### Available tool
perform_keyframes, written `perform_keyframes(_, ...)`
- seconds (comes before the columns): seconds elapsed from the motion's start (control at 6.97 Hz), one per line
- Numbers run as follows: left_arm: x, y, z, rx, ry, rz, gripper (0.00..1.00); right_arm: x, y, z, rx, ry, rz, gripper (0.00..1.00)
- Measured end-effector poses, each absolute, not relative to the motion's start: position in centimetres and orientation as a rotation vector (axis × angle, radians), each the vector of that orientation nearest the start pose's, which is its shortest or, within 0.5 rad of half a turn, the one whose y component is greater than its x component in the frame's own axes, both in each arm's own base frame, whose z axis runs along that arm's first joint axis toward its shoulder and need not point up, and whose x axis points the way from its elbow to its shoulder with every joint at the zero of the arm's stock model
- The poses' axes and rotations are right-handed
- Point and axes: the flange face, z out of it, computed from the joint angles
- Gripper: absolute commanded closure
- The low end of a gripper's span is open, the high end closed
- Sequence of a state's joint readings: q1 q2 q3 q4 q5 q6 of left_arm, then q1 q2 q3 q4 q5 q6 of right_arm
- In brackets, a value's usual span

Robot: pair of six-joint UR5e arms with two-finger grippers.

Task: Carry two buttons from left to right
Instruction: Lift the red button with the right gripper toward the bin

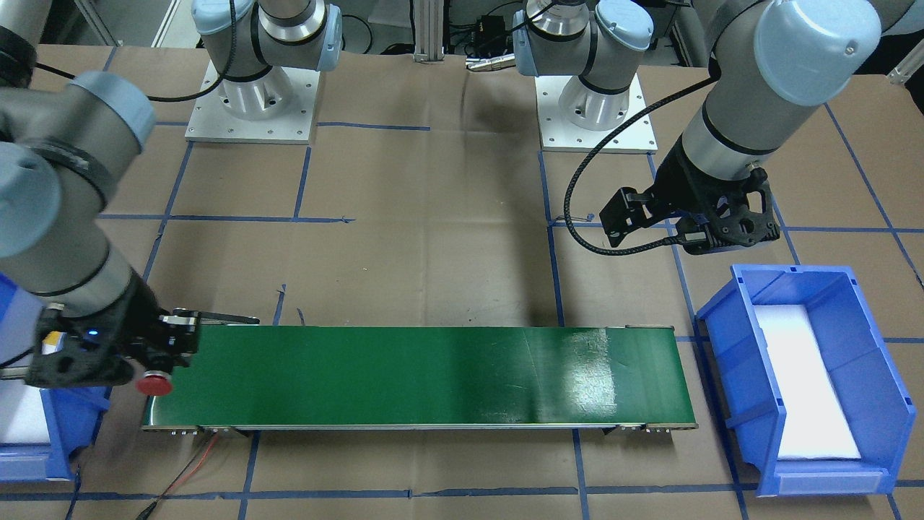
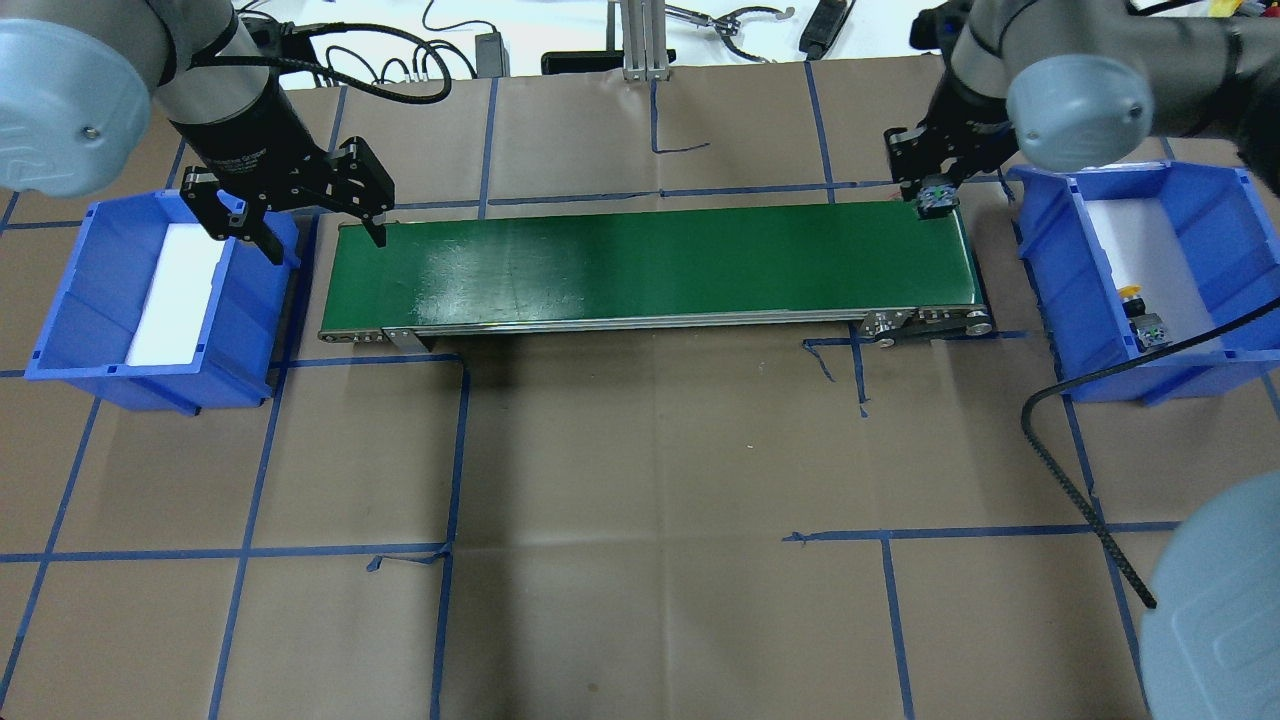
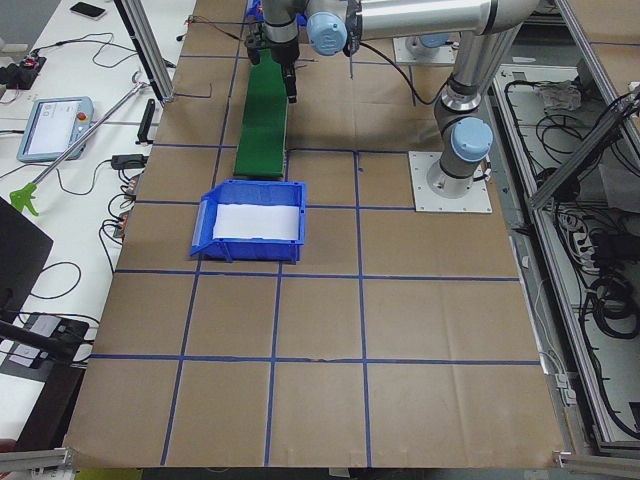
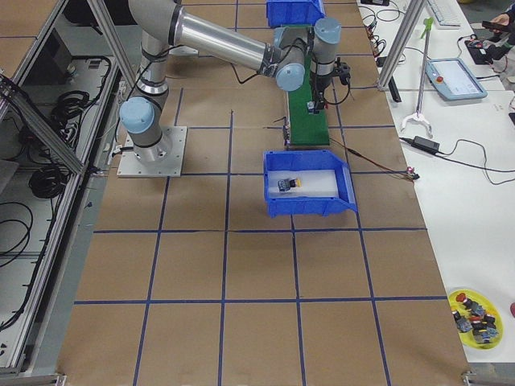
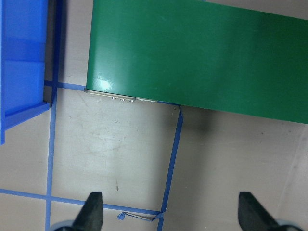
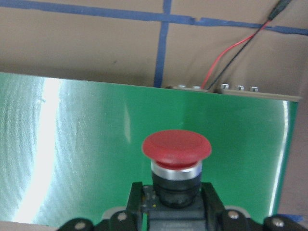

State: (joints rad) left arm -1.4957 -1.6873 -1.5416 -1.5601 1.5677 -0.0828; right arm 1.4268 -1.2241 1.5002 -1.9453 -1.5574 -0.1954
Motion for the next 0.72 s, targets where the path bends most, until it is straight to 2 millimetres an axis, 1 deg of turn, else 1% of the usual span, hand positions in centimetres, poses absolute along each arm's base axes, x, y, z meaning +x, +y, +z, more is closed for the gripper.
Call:
perform_keyframes(0.14,-9.3,-54.0,44.3,-0.248,3.132,0.120,0.00,0.0,-65.5,39.7,-0.089,3.152,-0.208,0.96)
perform_keyframes(0.29,-9.3,-54.0,44.3,-0.248,3.132,0.121,0.00,-4.9,-66.7,42.2,-0.131,3.168,-0.244,0.96)
perform_keyframes(0.43,-9.3,-54.0,44.3,-0.248,3.132,0.121,0.00,-10.1,-67.6,42.5,-0.174,3.180,-0.239,0.96)
perform_keyframes(0.57,-9.3,-54.0,44.3,-0.248,3.132,0.121,0.00,-14.3,-68.0,41.2,-0.208,3.182,-0.201,0.96)
perform_keyframes(0.72,-9.3,-54.0,44.3,-0.248,3.132,0.121,0.00,-17.7,-68.2,38.8,-0.223,3.173,-0.146,0.96)
